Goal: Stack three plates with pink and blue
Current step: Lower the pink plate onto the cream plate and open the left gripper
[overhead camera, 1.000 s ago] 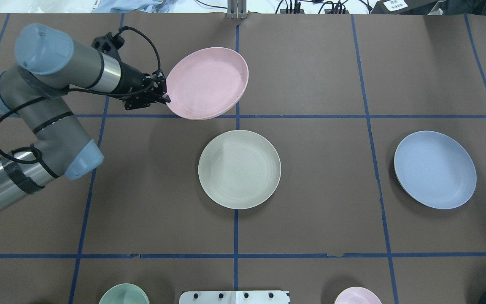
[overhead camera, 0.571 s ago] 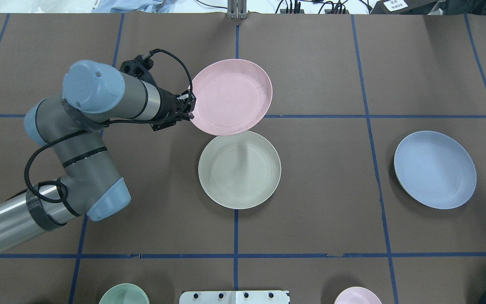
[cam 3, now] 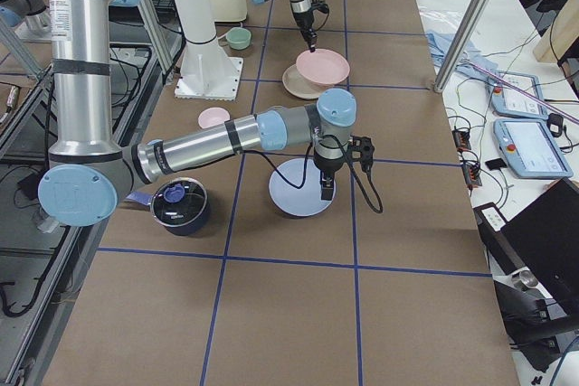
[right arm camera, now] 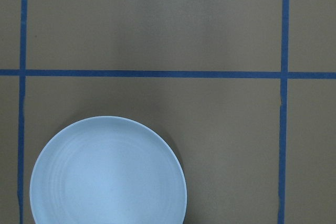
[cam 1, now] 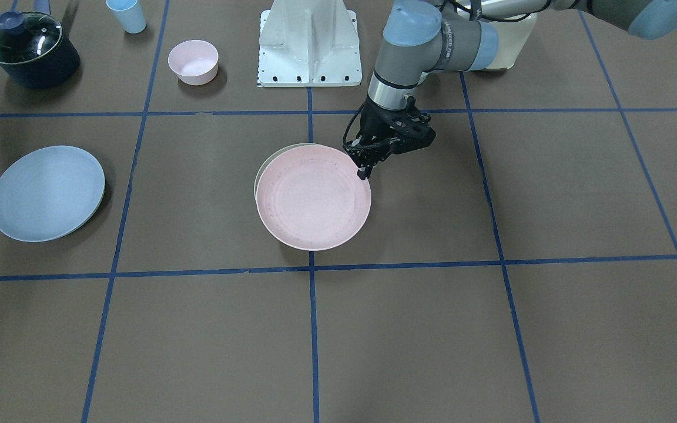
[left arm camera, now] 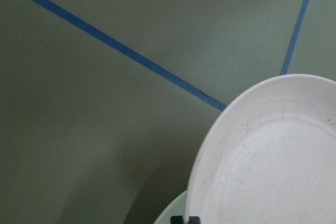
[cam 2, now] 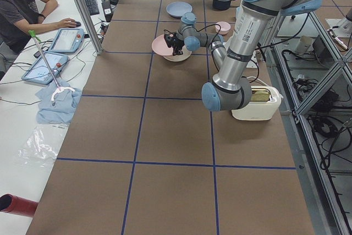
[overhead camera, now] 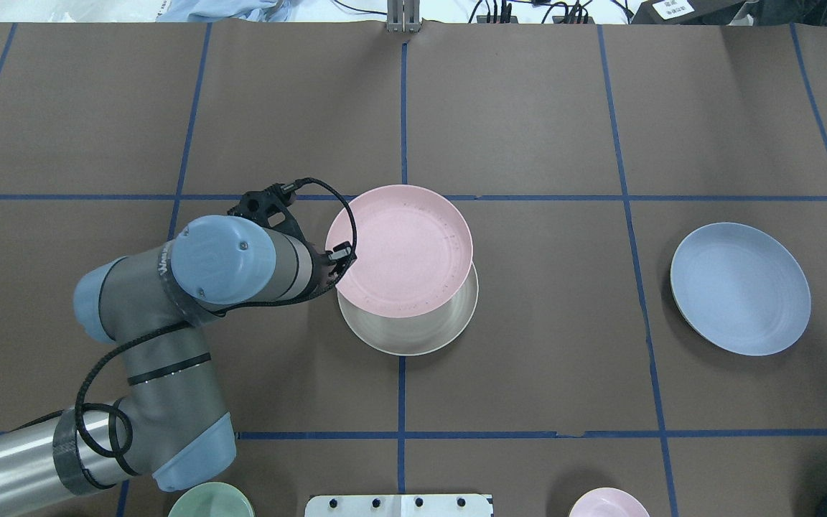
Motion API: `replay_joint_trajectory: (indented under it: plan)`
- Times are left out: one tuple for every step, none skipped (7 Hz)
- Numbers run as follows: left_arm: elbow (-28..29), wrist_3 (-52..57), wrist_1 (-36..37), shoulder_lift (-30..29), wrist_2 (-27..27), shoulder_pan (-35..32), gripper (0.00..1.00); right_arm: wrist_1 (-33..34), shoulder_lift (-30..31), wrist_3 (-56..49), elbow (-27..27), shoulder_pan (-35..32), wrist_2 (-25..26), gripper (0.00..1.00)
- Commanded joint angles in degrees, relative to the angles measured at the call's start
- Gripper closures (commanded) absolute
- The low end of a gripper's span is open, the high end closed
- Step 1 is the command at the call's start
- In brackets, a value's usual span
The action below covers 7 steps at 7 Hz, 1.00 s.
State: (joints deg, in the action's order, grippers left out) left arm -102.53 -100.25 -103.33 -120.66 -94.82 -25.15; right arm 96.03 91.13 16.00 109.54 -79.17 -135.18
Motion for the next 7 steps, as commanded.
replay_joint_trajectory:
  plan:
    - [0.49,0.67,0.76,0.08,0.43,2.03,1.0,0.03,0.01,0.17,0.06,0.24,0.0,0.0]
    - [0.14,0.67,0.76,0.08,0.34,2.04,1.0,0.03,-0.08,0.08,0.06,0.24,0.09,0.0]
    - [-0.38,0.67,0.67,-0.01,0.17,2.04,1.0,0.03,-0.08,0.08,0.06,0.24,0.18,0.0]
    - [-0.39,0.32,0.67,-0.1,-0.1,2.04,1.0,0.03,-0.08,0.08,0.06,0.24,0.18,0.0]
    - [-0.47,-0.46,0.5,-0.18,-0.01,1.95,0.76,0.03,-0.08,0.08,0.06,0.24,0.18,0.0]
    - [-0.04,-1.69,0.23,-0.01,0.16,1.95,0.45,0.03,-0.08,0.26,0.06,0.24,-0.17,0.0]
    - [0.31,-1.7,0.23,0.08,0.43,1.95,0.0,0.03,-0.16,0.26,0.06,0.24,-0.26,0.0]
